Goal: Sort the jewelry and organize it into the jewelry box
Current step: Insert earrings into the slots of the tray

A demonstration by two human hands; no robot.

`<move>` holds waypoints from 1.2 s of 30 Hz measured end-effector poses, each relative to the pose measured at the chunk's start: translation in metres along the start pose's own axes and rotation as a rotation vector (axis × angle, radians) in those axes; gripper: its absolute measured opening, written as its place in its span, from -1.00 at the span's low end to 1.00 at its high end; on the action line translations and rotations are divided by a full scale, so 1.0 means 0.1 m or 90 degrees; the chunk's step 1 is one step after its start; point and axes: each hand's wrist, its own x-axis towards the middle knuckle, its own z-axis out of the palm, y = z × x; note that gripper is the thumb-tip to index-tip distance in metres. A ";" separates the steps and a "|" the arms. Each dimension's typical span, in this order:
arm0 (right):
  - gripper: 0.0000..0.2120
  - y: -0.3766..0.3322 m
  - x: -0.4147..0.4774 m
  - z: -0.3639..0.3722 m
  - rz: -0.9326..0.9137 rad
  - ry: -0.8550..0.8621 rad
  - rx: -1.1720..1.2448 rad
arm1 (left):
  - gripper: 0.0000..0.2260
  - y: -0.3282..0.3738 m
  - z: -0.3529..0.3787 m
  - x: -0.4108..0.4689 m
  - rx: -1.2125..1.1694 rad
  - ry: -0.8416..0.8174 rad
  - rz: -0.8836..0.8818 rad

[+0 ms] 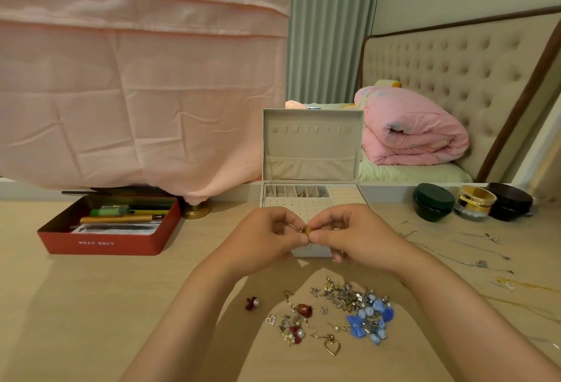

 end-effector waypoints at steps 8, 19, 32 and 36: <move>-0.85 -0.17 0.43 0.00 0.040 0.044 0.216 | -0.89 0.13 -0.16 0.41 -0.080 0.112 0.011; -0.96 -0.12 1.42 -0.14 0.033 0.084 -0.102 | -0.78 -0.06 -0.53 1.24 0.161 0.047 -0.056; -0.95 0.00 1.69 -0.07 -0.013 0.085 -0.453 | -0.69 -0.08 -0.47 1.34 0.487 -0.034 0.021; -0.90 -0.03 1.67 -0.09 -0.021 0.033 -0.483 | -0.71 -0.09 -0.44 1.35 0.533 -0.055 0.005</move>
